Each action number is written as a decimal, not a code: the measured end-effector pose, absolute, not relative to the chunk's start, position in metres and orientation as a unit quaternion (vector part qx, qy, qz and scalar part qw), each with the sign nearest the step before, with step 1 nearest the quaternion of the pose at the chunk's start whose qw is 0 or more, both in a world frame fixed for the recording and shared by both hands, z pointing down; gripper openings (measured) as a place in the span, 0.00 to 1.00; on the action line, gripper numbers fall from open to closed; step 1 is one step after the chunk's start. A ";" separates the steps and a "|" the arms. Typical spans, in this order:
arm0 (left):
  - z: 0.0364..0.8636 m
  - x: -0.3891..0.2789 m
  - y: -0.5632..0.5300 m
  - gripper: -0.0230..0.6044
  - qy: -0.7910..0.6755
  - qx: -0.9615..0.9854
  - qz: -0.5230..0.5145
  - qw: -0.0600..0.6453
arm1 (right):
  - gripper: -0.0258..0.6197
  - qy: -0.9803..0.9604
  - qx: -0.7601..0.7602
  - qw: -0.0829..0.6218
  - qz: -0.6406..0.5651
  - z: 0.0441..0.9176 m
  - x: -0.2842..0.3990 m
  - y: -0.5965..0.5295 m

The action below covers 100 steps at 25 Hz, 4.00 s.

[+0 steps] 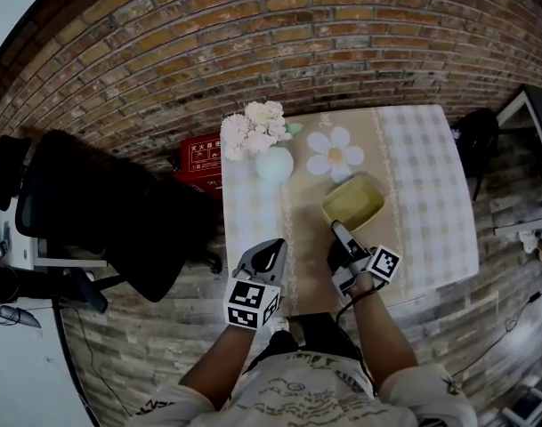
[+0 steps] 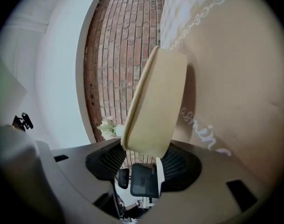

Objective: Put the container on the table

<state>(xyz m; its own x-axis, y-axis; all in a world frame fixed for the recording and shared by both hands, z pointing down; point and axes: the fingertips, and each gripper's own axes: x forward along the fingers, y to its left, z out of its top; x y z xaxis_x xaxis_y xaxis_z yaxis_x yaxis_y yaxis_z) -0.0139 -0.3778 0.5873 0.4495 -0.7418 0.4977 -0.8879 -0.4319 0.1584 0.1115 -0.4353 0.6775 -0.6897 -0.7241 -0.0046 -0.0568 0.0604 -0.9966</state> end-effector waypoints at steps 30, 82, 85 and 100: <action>0.569 -0.006 -0.350 0.04 -0.480 0.841 0.160 0.190 | 0.67 0.566 -0.508 0.126 -0.637 0.702 0.122 -0.368; 0.477 -0.001 -0.218 0.04 -0.391 0.908 0.099 0.109 | 0.04 0.740 -0.670 -0.014 -0.054 0.446 0.106 -0.209; 0.475 -0.004 -0.215 0.04 -0.389 0.910 0.099 0.108 | 0.04 0.738 -0.672 -0.020 -0.049 0.445 0.104 -0.204; 0.481 -0.002 -0.207 0.04 -0.371 0.915 0.107 0.113 | 0.04 0.729 -0.680 -0.024 -0.076 0.459 0.102 -0.193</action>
